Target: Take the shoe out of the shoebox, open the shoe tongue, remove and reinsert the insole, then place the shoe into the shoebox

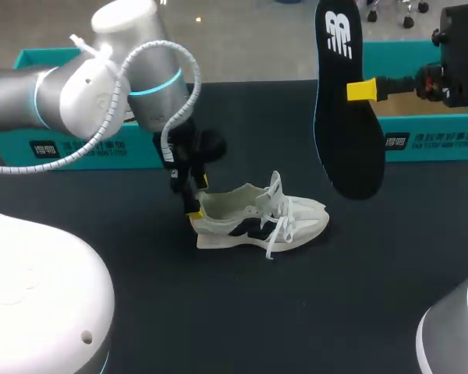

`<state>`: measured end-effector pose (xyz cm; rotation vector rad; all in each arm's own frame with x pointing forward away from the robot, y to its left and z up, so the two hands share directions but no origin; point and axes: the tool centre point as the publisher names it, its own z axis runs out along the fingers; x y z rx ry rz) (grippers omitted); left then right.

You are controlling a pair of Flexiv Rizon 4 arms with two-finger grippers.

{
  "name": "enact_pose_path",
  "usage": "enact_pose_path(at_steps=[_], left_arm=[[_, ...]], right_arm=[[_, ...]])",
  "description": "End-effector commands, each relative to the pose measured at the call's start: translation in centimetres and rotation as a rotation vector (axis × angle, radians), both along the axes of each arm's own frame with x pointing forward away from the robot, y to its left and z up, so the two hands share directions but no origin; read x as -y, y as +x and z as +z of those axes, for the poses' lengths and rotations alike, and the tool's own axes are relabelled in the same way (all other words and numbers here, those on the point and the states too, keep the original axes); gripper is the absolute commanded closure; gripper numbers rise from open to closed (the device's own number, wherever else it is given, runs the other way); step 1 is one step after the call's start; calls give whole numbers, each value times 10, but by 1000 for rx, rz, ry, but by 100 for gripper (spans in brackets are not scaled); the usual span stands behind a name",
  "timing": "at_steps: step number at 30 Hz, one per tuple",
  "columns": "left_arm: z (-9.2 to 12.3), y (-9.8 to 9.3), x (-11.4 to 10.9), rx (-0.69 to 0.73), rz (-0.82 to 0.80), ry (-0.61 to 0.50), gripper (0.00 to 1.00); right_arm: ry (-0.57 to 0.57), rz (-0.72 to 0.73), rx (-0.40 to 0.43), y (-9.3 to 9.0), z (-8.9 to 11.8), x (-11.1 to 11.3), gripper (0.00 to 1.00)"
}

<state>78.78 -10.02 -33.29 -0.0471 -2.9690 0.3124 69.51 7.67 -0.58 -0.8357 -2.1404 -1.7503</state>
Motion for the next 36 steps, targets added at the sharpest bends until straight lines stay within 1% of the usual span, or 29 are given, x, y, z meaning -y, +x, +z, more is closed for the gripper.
enact_pose_path(at_steps=[1,9,14,32,36], left_arm=[[6,-6,6,30,-25,189,0],[7,-4,7,47,4,177,0],[9,-6,9,103,3,182,0],[9,-7,9,105,8,186,0],[8,-7,9,101,-12,203,0]], right_arm=[[-3,0,-2,1,0,-2,100],[-3,0,-2,1,0,-2,100],[-3,0,-2,1,0,-2,100],[-3,0,-2,1,0,-2,100],[-3,0,-2,1,0,-2,100]])
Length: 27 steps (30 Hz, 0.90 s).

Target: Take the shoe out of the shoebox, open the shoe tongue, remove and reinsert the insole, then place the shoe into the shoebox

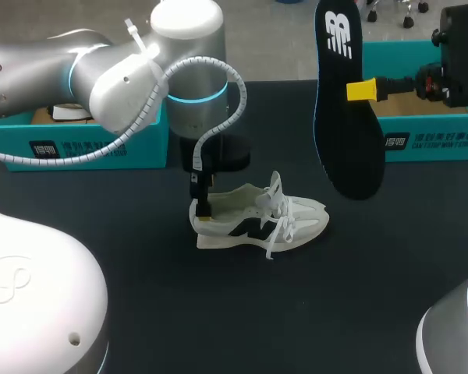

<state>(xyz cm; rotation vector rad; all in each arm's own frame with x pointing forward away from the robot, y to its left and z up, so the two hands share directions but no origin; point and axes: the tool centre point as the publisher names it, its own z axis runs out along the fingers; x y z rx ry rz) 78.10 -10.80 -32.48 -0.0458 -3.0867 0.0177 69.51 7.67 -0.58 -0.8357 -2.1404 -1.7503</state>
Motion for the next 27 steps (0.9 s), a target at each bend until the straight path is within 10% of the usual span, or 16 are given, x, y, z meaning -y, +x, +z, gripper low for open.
enact_pose_path(at_steps=[1,27], left_arm=[[-1,0,1,-4,-10,6,0],[-16,53,60,26,-89,-20,0]], right_arm=[[-3,0,-2,1,0,-2,100],[-3,0,-2,1,0,-2,100]])
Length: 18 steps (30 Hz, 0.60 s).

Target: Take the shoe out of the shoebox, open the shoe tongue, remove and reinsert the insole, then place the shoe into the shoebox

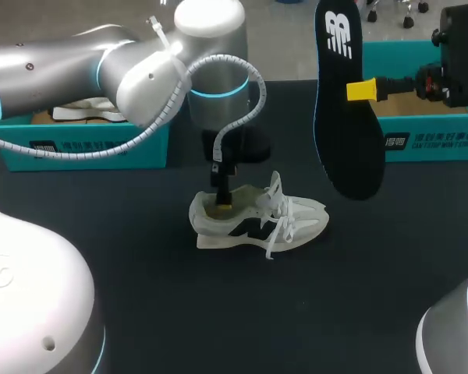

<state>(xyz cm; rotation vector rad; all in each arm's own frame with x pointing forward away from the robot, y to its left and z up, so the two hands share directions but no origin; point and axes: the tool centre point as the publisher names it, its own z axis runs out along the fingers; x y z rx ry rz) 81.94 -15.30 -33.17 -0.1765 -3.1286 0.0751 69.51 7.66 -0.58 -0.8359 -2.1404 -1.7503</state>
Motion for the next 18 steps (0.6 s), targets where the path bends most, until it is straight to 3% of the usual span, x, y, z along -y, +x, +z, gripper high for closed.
enact_pose_path(at_steps=[1,2,7,10,18], left_arm=[[-10,17,16,-25,-7,11,20],[-12,19,19,-27,-15,14,30],[-21,25,27,-44,-42,5,37],[-26,26,32,-50,-50,3,49],[-37,22,45,-77,-79,-10,51]], right_arm=[[-3,0,-2,1,0,-2,100],[-3,0,-2,1,0,-2,100],[-3,0,-2,1,0,-2,100],[-3,0,-2,1,0,-2,100],[-3,0,-2,1,0,-2,100]])
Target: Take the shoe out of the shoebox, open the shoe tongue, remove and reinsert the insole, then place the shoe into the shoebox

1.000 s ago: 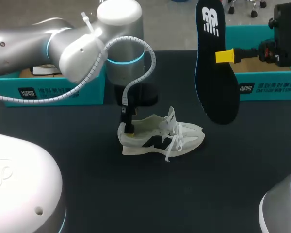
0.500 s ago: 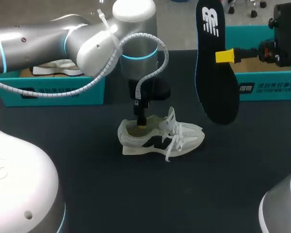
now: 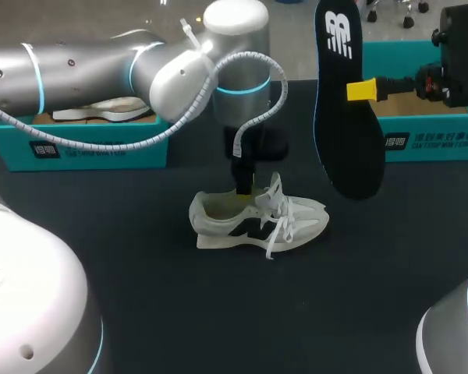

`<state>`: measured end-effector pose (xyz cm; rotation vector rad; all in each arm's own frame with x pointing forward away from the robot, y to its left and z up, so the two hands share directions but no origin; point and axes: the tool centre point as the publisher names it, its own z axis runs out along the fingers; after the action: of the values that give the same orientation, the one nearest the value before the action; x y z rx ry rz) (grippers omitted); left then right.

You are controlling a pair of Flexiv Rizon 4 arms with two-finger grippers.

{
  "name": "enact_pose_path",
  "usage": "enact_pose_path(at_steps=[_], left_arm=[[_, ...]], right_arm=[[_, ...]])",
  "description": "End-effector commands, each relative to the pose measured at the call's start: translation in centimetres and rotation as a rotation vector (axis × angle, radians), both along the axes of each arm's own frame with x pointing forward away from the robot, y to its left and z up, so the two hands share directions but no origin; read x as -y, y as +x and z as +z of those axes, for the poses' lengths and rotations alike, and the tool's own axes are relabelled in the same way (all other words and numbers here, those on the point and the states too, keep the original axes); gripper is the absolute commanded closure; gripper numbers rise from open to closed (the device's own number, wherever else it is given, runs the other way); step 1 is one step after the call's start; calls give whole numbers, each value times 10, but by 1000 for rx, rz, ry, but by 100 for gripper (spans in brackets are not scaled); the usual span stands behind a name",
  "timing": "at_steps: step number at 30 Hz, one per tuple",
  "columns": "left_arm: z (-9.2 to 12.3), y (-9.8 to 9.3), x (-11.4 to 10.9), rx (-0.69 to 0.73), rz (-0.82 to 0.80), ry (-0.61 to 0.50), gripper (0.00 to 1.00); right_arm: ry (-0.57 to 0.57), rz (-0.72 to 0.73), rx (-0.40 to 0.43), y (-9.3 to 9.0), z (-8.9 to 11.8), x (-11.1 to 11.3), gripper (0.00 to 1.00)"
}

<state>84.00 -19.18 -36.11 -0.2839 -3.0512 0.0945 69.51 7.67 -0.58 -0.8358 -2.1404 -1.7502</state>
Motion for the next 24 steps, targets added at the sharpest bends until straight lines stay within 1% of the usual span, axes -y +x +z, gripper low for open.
enact_pose_path(at_steps=[1,4,7,12,13,14,15,16,24], left_arm=[[-8,1,7,-12,-6,0,51],[-12,0,9,-24,-7,-5,52],[-14,-2,8,-28,-1,-10,61],[-18,-9,8,-37,2,-16,65],[-19,-10,9,-41,3,-15,71],[-21,-11,10,-50,3,-17,87],[-22,-11,10,-52,3,-18,97],[-22,-12,10,-55,9,-20,100],[-20,-17,9,-49,38,-12,100]], right_arm=[[-3,0,-2,1,0,-2,100],[-3,0,-2,1,0,-2,100],[-3,0,-2,1,0,-2,100],[-3,0,-2,1,0,-2,100],[-3,0,-2,1,0,-2,100],[-3,0,-2,1,0,-2,100],[-3,0,-2,1,0,-2,100],[-3,0,-2,1,0,-2,100],[-3,0,-2,1,0,-2,100]])
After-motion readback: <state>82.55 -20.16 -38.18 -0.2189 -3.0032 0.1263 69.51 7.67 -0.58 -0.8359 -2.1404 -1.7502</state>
